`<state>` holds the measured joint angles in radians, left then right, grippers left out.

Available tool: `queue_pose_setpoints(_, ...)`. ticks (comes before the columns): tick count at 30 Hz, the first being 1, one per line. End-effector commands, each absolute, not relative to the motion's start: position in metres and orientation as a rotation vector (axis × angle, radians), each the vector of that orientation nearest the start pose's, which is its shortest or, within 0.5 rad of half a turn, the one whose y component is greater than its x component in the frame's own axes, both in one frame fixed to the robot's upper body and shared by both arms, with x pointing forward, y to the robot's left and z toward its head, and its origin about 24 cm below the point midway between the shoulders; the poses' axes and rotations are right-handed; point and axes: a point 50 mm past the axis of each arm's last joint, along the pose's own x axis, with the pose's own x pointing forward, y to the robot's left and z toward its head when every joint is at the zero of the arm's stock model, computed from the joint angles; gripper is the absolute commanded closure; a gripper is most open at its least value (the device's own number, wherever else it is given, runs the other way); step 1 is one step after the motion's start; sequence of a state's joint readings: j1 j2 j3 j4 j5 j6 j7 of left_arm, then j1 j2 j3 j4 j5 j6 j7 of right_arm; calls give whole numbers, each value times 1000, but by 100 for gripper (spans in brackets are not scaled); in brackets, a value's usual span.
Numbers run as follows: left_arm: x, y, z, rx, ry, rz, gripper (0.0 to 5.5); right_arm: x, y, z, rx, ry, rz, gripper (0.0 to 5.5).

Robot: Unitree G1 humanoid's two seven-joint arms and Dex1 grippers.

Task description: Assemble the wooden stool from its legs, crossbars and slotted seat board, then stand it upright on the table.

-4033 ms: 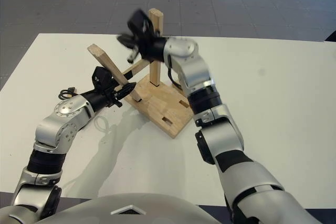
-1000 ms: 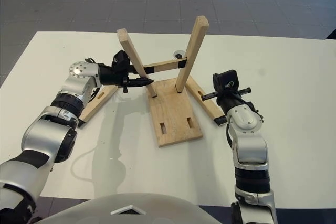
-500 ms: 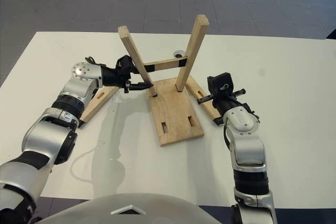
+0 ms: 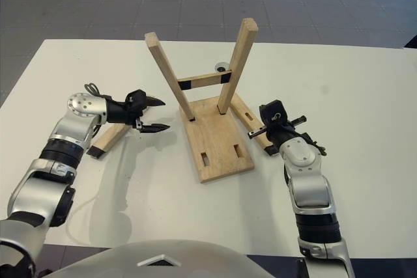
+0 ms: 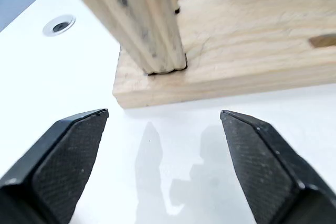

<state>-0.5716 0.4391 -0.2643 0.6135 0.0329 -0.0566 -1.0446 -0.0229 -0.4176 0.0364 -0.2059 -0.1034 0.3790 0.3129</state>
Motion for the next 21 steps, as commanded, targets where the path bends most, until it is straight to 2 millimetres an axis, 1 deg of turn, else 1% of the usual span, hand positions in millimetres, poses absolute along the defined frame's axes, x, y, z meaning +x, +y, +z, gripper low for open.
queue_pose_setpoints(1,318,139,42,524,334,-988,154,249,-204,52,-755,197,355,540)
queue_pose_setpoints(3,314,133,35,528,361,-945,154,243,-202,42,-835,186,450,540)
queue_pose_setpoints(4,313,132,32,536,375,-922,154,240,-201,42,-837,177,481,540)
queue_pose_setpoints(6,312,133,27,543,393,-874,154,237,-198,40,-897,162,564,540)
queue_pose_setpoints(9,314,129,26,536,393,-843,154,232,-198,31,-1016,176,715,540)
queue_pose_setpoints(11,316,124,27,534,387,-832,154,227,-197,27,-1005,203,803,540)
queue_pose_setpoints(12,319,121,28,527,382,-821,154,225,-196,26,-916,246,834,540)
queue_pose_setpoints(15,325,108,32,505,353,-817,154,215,-187,16,-569,407,916,540)
queue_pose_setpoints(16,327,105,33,501,346,-818,154,213,-184,15,-498,429,930,540)
queue_pose_setpoints(18,329,102,34,501,341,-820,154,213,-178,16,-409,455,949,540)
queue_pose_setpoints(21,330,104,35,511,349,-814,154,221,-169,21,-356,435,937,540)
